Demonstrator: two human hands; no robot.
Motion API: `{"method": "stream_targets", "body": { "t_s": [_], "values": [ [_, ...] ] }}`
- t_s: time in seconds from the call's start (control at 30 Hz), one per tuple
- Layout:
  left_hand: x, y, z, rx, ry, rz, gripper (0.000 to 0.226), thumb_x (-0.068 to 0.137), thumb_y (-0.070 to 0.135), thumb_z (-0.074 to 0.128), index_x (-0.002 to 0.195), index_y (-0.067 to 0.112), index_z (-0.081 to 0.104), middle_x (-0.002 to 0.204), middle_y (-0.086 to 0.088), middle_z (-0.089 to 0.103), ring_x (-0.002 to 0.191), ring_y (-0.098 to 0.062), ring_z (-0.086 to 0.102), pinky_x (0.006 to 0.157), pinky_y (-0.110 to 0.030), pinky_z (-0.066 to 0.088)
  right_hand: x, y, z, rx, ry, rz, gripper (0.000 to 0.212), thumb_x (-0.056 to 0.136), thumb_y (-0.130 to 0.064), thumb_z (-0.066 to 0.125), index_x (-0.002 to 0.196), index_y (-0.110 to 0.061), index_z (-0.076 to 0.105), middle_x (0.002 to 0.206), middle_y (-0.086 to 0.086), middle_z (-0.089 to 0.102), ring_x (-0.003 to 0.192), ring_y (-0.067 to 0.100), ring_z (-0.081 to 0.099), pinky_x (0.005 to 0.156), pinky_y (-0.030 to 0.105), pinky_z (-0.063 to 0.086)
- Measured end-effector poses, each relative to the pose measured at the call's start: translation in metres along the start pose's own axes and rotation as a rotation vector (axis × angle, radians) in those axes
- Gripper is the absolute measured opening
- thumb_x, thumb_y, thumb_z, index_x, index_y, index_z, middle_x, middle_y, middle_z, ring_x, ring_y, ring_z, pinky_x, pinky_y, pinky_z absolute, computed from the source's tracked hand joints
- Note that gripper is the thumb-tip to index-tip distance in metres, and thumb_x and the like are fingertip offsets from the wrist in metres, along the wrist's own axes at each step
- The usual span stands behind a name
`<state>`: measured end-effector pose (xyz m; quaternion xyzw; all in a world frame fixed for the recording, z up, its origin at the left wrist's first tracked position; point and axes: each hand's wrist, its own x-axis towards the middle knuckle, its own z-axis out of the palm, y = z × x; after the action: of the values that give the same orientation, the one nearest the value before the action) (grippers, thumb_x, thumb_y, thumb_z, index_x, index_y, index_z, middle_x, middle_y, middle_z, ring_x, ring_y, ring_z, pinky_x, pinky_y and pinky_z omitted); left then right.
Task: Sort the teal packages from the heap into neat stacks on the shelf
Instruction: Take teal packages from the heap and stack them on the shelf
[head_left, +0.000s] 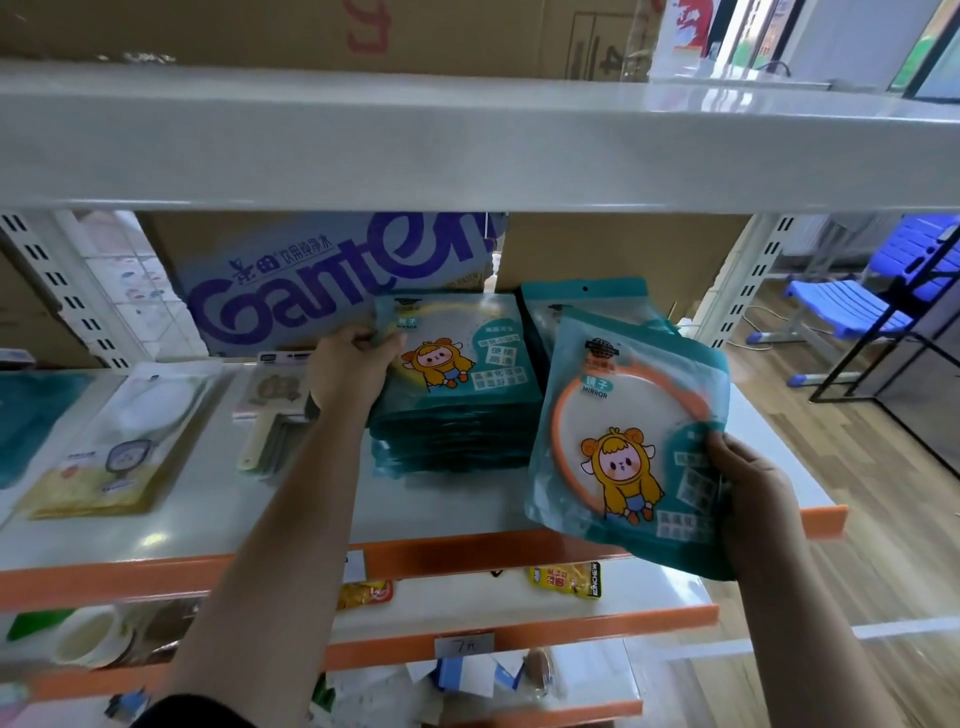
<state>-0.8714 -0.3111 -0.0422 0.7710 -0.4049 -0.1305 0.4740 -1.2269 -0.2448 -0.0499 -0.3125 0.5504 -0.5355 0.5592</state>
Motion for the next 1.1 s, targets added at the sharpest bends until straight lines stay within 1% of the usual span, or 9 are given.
{"method": "stream_targets", "body": {
  "t_s": [0.33, 0.43, 0.53, 0.67, 0.77, 0.87, 0.93, 1.0, 1.1],
  "values": [
    [-0.002, 0.010, -0.001, 0.156, -0.037, 0.012, 0.036, 0.087, 0.046, 0.065, 0.105, 0.015, 0.065, 0.099, -0.004, 0.065, 0.087, -0.018, 0.056, 0.070, -0.032, 0.041, 0.000, -0.002, -0.002, 0.014, -0.012, 0.018, 0.018, 0.095, -0.026, 0.055, 0.097, -0.010, 0.064, 0.098, 0.012, 0.068, 0.087, 0.031, 0.067, 0.079, 0.048, 0.056],
    [-0.007, 0.010, -0.004, 0.295, -0.034, 0.066, 0.046, 0.090, 0.050, 0.058, 0.117, 0.013, 0.060, 0.117, -0.012, 0.059, 0.106, -0.028, 0.056, 0.076, -0.037, 0.044, -0.001, -0.008, -0.005, -0.001, -0.023, 0.013, 0.017, 0.095, -0.027, 0.056, 0.096, -0.011, 0.064, 0.099, 0.011, 0.068, 0.088, 0.032, 0.067, 0.081, 0.049, 0.055],
    [-0.030, 0.016, -0.009, 0.377, 0.104, 0.187, 0.052, 0.093, 0.045, 0.055, 0.129, 0.009, 0.051, 0.131, -0.017, 0.048, 0.116, -0.034, 0.050, 0.086, -0.044, 0.046, 0.002, -0.024, -0.008, -0.023, -0.042, -0.015, 0.016, 0.093, -0.027, 0.058, 0.097, -0.012, 0.063, 0.091, 0.007, 0.071, 0.086, 0.030, 0.069, 0.081, 0.049, 0.056],
    [-0.078, 0.019, -0.005, 0.364, 0.185, 0.476, 0.032, 0.095, 0.038, 0.056, 0.114, 0.013, 0.061, 0.113, -0.011, 0.058, 0.100, -0.028, 0.057, 0.067, -0.030, 0.040, 0.018, -0.056, -0.011, -0.081, -0.061, -0.080, 0.017, 0.093, -0.024, 0.060, 0.102, -0.010, 0.064, 0.076, 0.002, 0.073, 0.070, 0.019, 0.071, 0.063, 0.035, 0.061],
    [-0.107, 0.007, 0.009, 0.314, 0.187, 0.611, 0.021, 0.094, 0.032, 0.059, 0.101, 0.013, 0.064, 0.098, -0.008, 0.063, 0.085, -0.025, 0.060, 0.059, -0.026, 0.043, 0.048, -0.078, -0.012, -0.119, -0.061, -0.097, 0.023, 0.090, -0.022, 0.064, 0.106, -0.004, 0.065, 0.081, 0.007, 0.073, 0.074, 0.023, 0.071, 0.067, 0.037, 0.059],
    [-0.129, -0.010, 0.028, 0.302, 0.148, 0.703, 0.023, 0.093, 0.033, 0.055, 0.089, 0.011, 0.064, 0.086, -0.006, 0.062, 0.077, -0.021, 0.057, 0.058, -0.024, 0.041, 0.079, -0.092, -0.006, -0.214, -0.041, -0.055, 0.026, 0.085, -0.024, 0.071, 0.099, -0.003, 0.065, 0.088, 0.011, 0.071, 0.076, 0.024, 0.072, 0.071, 0.042, 0.059],
    [-0.139, -0.024, 0.041, 0.321, 0.082, 0.717, 0.029, 0.093, 0.036, 0.051, 0.086, 0.011, 0.065, 0.083, -0.005, 0.062, 0.075, -0.020, 0.058, 0.058, -0.025, 0.044, 0.098, -0.098, 0.003, -0.257, -0.050, -0.043, 0.023, 0.084, -0.022, 0.073, 0.094, -0.003, 0.065, 0.085, 0.013, 0.070, 0.068, 0.022, 0.071, 0.067, 0.041, 0.060],
    [-0.144, -0.040, 0.052, 0.358, -0.021, 0.689, 0.035, 0.094, 0.040, 0.046, 0.087, 0.012, 0.066, 0.084, -0.004, 0.063, 0.079, -0.023, 0.059, 0.062, -0.030, 0.049, 0.115, -0.102, 0.012, -0.295, -0.067, -0.050, 0.021, 0.085, -0.020, 0.073, 0.092, -0.002, 0.065, 0.085, 0.014, 0.070, 0.063, 0.020, 0.071, 0.065, 0.040, 0.058],
    [-0.146, -0.056, 0.061, 0.507, -0.119, 0.680, 0.039, 0.095, 0.042, 0.039, 0.092, 0.015, 0.067, 0.090, -0.003, 0.065, 0.086, -0.025, 0.057, 0.072, -0.036, 0.049, 0.133, -0.107, 0.022, -0.432, -0.067, -0.070, 0.029, 0.084, -0.021, 0.075, 0.101, 0.001, 0.065, 0.081, 0.011, 0.070, 0.058, 0.016, 0.071, 0.058, 0.033, 0.058]
  ]
}}
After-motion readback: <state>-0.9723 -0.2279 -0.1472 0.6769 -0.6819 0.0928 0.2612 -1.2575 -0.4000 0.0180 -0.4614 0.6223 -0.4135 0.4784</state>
